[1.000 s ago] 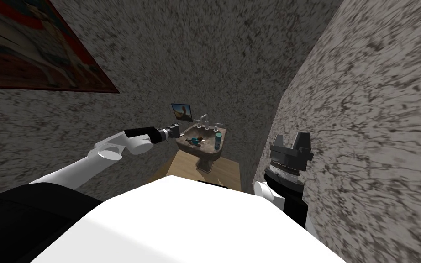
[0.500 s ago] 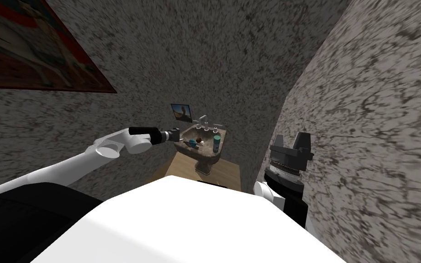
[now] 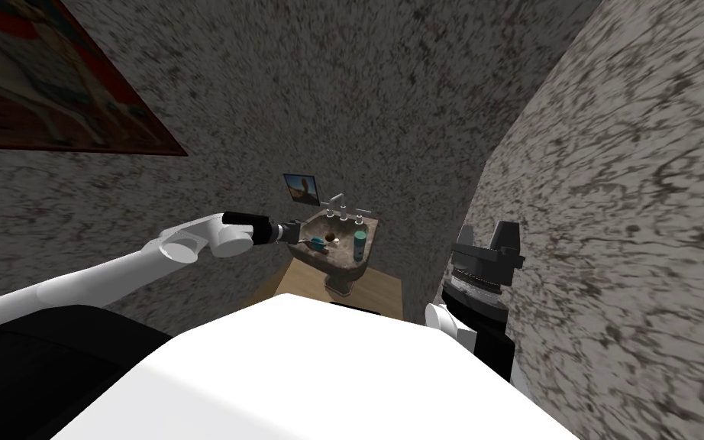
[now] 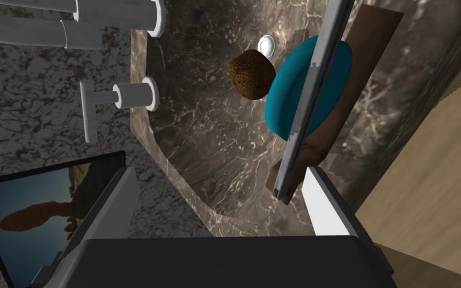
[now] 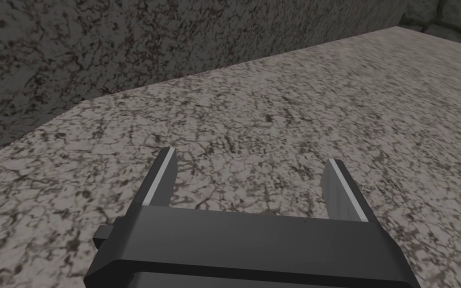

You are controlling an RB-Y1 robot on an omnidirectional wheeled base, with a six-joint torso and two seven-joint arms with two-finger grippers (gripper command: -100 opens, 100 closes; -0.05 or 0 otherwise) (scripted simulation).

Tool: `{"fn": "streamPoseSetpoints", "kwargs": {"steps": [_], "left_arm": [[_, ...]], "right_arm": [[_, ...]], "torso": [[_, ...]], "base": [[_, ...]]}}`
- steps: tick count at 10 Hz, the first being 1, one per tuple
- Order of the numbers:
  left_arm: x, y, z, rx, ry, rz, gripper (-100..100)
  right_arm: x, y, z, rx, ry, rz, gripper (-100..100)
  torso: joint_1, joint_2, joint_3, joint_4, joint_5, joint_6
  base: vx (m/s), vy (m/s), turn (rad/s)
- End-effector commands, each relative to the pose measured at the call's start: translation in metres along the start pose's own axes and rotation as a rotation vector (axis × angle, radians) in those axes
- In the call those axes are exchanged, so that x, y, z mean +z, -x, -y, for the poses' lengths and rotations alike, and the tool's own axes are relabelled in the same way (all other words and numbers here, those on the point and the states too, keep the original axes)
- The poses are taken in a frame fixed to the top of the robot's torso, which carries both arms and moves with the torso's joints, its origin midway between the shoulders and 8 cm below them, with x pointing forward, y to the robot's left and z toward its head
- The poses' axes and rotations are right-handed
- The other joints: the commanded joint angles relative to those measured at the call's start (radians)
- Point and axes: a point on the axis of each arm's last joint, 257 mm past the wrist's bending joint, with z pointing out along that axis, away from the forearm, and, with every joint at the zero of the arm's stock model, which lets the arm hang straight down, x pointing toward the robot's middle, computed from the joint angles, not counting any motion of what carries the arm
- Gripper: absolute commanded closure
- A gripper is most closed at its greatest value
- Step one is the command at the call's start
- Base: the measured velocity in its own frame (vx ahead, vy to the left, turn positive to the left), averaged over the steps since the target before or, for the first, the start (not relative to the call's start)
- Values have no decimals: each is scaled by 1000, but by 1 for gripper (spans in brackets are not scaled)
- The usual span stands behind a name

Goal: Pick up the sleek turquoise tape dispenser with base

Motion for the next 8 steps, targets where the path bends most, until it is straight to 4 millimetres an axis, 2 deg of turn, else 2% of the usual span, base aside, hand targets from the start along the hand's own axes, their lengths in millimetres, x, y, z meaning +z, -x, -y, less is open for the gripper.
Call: {"fn": "streamPoseSetpoints", "kwargs": {"steps": [1,2,5,8], "left_arm": [[1,2,-21,-24,84,18,-100],[0,4,-24,-24,93,26,-100],[-5,11,-68,-62,250,73,-100],[-12,16,-102,-88,364,110,-100]], "right_arm": [[0,0,0,0,0,0,0],[0,0,0,0,0,0,0],[0,0,0,0,0,0,0],[0,0,0,0,0,0,0]], "torso": [[0,0,0,0,0,0],[-1,-2,-1,0,0,0],[-1,-2,-1,-1,0,0],[-1,-2,-1,-1,0,0]], "base": [[126,-40,34],[101,-31,13],[121,-44,13],[118,-37,6]]}}
